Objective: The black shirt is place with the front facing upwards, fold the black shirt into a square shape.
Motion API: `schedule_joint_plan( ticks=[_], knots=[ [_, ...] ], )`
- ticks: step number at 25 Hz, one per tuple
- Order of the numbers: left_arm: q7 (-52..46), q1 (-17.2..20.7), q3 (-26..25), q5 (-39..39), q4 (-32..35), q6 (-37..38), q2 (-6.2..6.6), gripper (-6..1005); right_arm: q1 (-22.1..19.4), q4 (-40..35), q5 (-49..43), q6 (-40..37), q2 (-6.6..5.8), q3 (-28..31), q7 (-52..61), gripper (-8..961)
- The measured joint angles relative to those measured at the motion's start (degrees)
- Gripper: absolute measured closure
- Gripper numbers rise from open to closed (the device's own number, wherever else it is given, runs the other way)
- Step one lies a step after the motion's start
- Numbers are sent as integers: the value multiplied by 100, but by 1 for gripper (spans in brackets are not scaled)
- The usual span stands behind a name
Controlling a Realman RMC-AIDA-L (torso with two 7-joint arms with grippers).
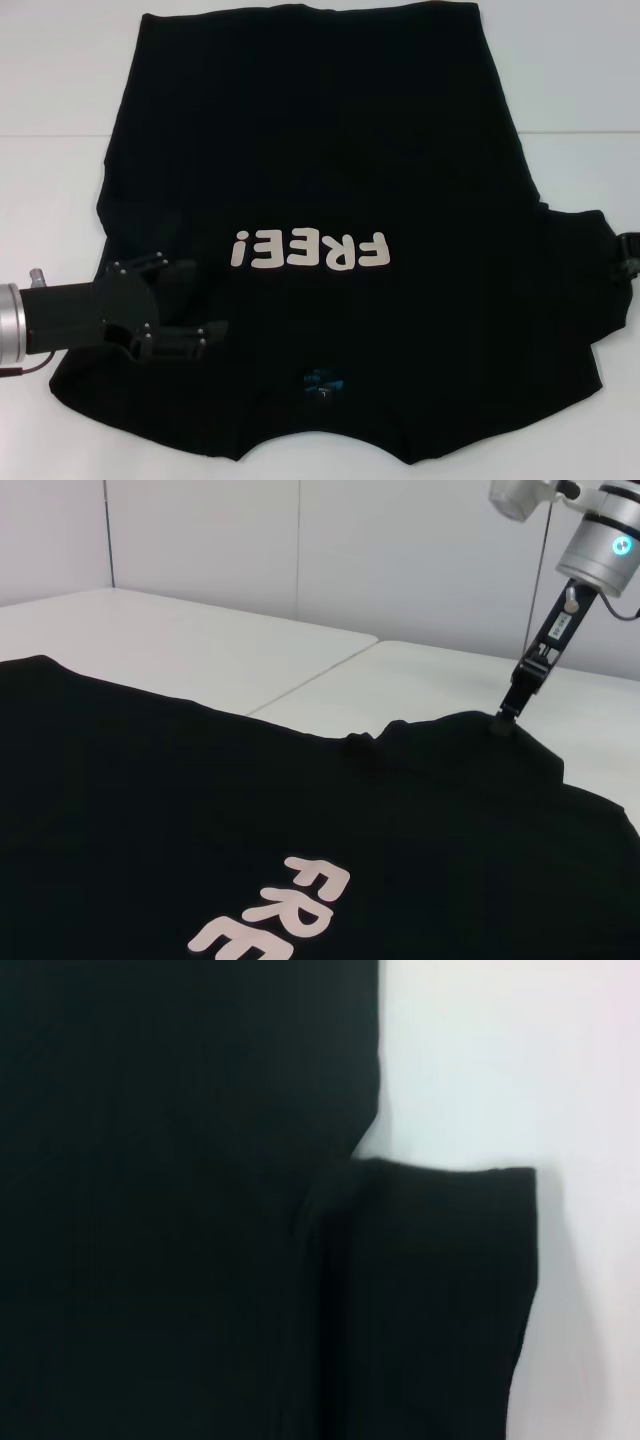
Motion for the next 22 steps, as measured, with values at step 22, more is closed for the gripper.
schedule_joint_plan(
  ticks=[22],
  knots=[
    [0,49,-143,-19,-59,-39,-20,50,542,-652,402,-368,167,18,-477,912]
  ],
)
